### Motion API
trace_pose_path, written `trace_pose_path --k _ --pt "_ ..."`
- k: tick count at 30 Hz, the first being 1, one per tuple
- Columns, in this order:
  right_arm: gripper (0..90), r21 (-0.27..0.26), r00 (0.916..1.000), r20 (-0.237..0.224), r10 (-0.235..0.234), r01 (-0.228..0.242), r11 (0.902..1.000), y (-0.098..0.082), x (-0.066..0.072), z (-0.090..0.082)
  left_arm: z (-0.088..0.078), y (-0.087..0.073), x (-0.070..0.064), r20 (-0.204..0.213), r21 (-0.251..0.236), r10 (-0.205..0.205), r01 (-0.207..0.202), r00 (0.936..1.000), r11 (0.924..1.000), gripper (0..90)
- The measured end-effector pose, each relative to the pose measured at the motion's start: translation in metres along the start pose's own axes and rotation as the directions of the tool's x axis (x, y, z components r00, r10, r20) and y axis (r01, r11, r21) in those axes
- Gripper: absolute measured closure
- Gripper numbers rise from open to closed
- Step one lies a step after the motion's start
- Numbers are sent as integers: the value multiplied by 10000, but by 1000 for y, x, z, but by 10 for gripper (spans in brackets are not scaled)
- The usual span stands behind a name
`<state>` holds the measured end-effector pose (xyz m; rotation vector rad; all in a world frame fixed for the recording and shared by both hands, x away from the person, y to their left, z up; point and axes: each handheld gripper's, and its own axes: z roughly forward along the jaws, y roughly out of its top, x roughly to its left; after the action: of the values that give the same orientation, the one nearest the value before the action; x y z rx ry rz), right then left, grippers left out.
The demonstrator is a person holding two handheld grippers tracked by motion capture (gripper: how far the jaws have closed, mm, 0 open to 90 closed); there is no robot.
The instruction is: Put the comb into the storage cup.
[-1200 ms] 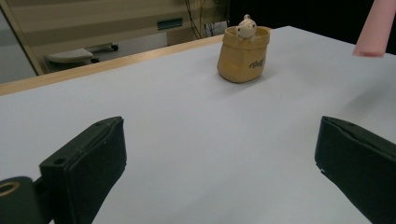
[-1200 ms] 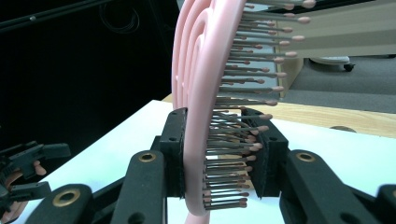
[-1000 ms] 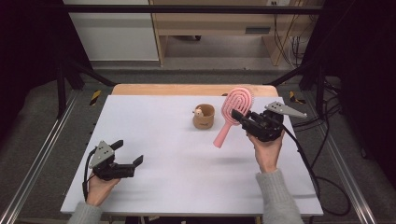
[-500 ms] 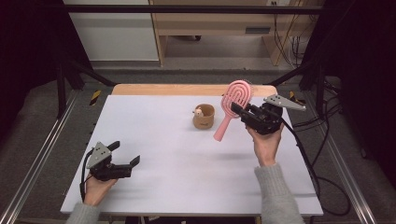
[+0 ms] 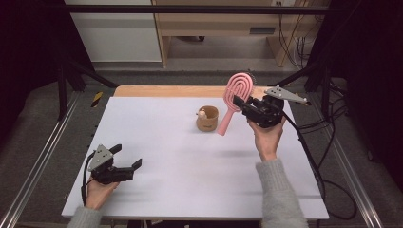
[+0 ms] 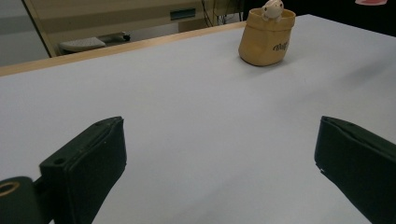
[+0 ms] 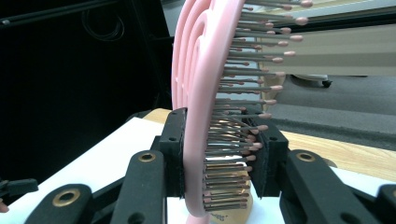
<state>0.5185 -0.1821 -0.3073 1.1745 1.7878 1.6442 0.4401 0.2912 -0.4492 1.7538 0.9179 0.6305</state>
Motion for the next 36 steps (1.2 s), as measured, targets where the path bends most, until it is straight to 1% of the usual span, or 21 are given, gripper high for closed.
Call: trace_pose_path --k 7,14,21,31,36 --pt "636 -28 9996 216 -187 188 9998 8 0 9 0 0 1 3 17 -19 19 10000 10000 22" --pt "636 -39 9990 376 -252 253 9997 13 -1 18 1 -1 2 47 73 -47 47 10000 10000 22" --pt "636 -25 9981 517 -339 341 9994 18 -2 26 1 -1 2 5 57 -60 60 10000 10000 22" --pt "636 -67 9954 830 -483 490 9988 28 -1 36 0 0 3 6 17 -80 80 10000 10000 22" --pt "636 -30 9932 989 -621 627 9980 33 0 44 0 0 3 32 17 -89 89 10000 10000 22"
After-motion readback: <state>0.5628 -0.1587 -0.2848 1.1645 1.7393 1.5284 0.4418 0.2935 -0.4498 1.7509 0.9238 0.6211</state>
